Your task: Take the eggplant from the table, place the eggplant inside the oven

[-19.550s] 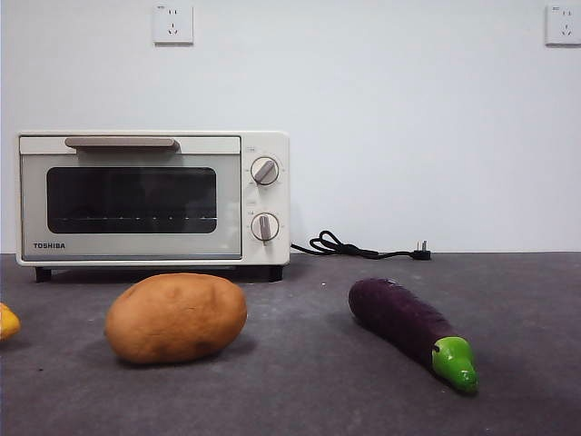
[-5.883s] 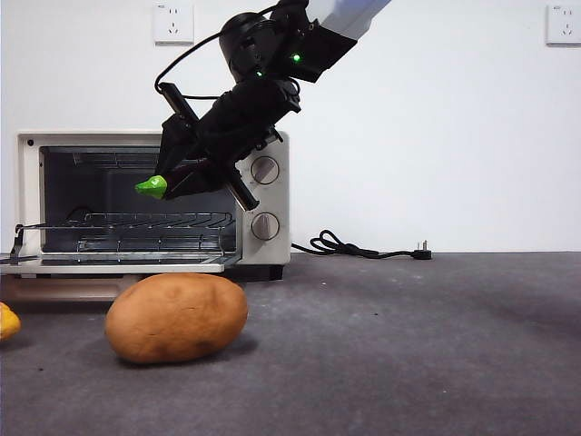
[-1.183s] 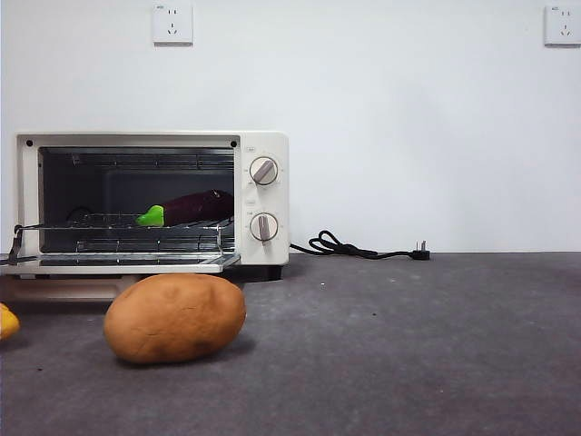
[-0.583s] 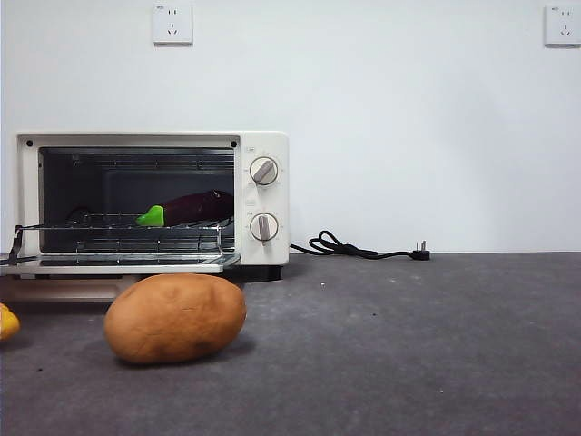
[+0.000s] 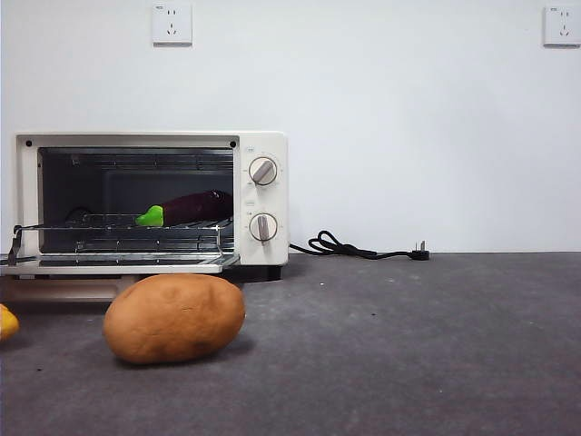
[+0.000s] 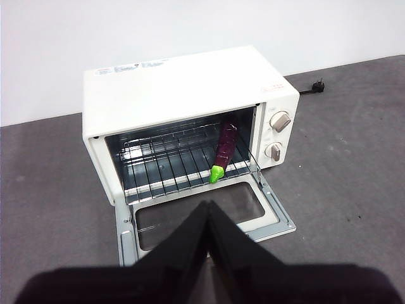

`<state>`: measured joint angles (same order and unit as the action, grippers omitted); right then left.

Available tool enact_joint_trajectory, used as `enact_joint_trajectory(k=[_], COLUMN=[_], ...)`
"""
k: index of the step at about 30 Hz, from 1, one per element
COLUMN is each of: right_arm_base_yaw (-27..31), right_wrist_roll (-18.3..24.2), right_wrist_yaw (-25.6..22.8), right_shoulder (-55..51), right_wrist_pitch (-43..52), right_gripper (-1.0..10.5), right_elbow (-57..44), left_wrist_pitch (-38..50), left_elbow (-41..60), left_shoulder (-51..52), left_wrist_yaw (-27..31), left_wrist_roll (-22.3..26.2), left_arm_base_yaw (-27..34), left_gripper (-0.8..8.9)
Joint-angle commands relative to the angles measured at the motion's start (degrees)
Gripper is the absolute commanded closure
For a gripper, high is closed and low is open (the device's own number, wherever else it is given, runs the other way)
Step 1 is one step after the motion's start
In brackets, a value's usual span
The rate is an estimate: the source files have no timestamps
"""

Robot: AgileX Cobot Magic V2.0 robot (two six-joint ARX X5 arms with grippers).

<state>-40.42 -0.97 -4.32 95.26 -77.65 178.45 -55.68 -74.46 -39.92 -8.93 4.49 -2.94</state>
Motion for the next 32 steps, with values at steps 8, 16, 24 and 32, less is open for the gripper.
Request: enact_joint_trajectory(k=[8,16,24,32], right_arm_base_yaw=[-0.1,-0.1,-0.1,-0.1], right_wrist_roll=[-0.4,2.9,3.7,4.2], right_wrist_yaw=[20.4,5.9,3.2,6.5], right_shoulder=[-5.8,-14.0,-19.8,-25.0], right_wrist_pitch=[-1.5,-1.5,-1.5,-1.5], right_gripper=[7.7,8.3,8.3,9.1], right_elbow=[-25.7,-50.0,-62.0,-66.9], left_wrist_pitch=[0.3,0.5,0.4,0.4], left_elbow=[0.5,0.5,0.5,0.5], left_shoulder=[0.1,0.0,-0.9,-1.9], left_wrist_yaw=[0.0,0.0,0.0,0.2], left_wrist_roll=[0.7,1.1,1.2,1.5], left_arm_base_yaw=[-0.2,-0.2,-0.2,-0.2], left_gripper=[8.19,8.19,8.19,8.19])
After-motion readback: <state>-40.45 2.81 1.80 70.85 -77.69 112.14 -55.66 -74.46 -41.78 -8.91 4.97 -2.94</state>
